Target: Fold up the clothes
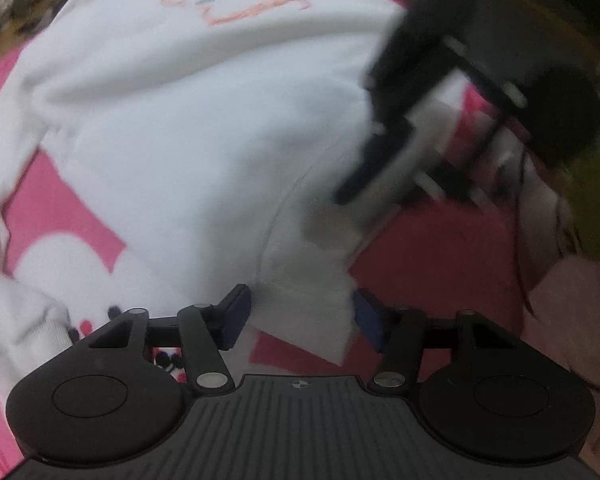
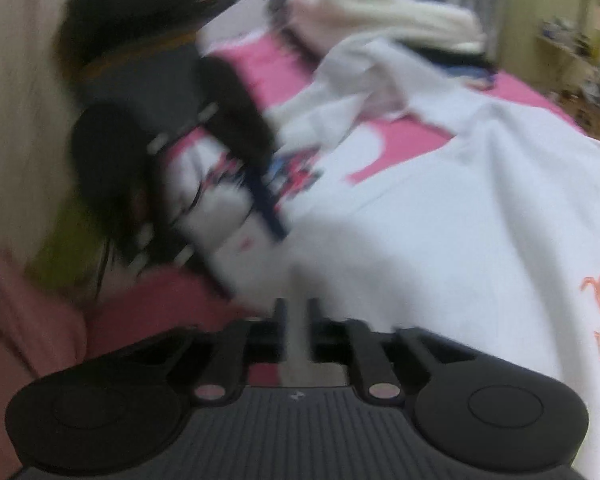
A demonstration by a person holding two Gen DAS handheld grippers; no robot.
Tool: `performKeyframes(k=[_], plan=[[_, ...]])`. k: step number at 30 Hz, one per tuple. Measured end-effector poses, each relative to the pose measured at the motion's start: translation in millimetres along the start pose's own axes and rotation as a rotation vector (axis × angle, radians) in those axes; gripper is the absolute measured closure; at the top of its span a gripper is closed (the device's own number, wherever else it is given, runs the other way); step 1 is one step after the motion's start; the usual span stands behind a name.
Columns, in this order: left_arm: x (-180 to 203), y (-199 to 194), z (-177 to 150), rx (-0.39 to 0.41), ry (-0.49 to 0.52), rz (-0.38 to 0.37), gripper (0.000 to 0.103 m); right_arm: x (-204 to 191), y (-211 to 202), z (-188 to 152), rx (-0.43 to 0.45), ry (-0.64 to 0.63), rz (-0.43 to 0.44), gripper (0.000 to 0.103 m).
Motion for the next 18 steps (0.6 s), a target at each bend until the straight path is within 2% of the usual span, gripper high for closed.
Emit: performKeyframes(k=[1,3,5,6,7,9,10,14,18], plan=[[-6,1,-2,-0.004,-0.030,-0.004,0.044,-6,3,-1,-0.018,-0.033,0.000,0.060],[-19,4,-6,-0.011,-0.090,-0.011,0.044,-12,11,-3,-0.025,-0.070,-0.020,0.061],[-30,5,-9,-0.015,-0.140,-0.018,0.044,-14,19,-3,-0.017,-0.080,-0.044,0.066],[-29,2,-10,-0.004,-0.134,-0.020,0.044,-10,22,-2,-0.012,-0.056,-0.043,0.071],[-27,-2,-11,0.006,-0.128,-0.022,0.044,-6,23,-2,-0.005,-0.024,-0.039,0.088],[-24,-8,-13,0.026,-0.117,-0.026,0.044,8,18,-3,0.022,0.082,-0.005,0.094],[-23,-11,-14,0.036,-0.111,-0.028,0.043,15,15,-3,0.036,0.136,0.015,0.100],[-16,-23,-17,0.073,-0.084,-0.034,0.039,38,3,-8,0.093,0.317,0.079,0.103],[-4,-16,-16,0.061,-0.041,-0.010,0.038,57,-8,-9,0.161,0.467,0.125,0.103]])
Point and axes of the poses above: each gripper's, at about its wrist camera, not at the fingertips, and y roughly the way its jaws point, x to its right, z to its top, the point moved 1 cm from there along y, roughly the way its jaws point, and after that the axes turned 4 degrees about -x, right-handed, at the moved point
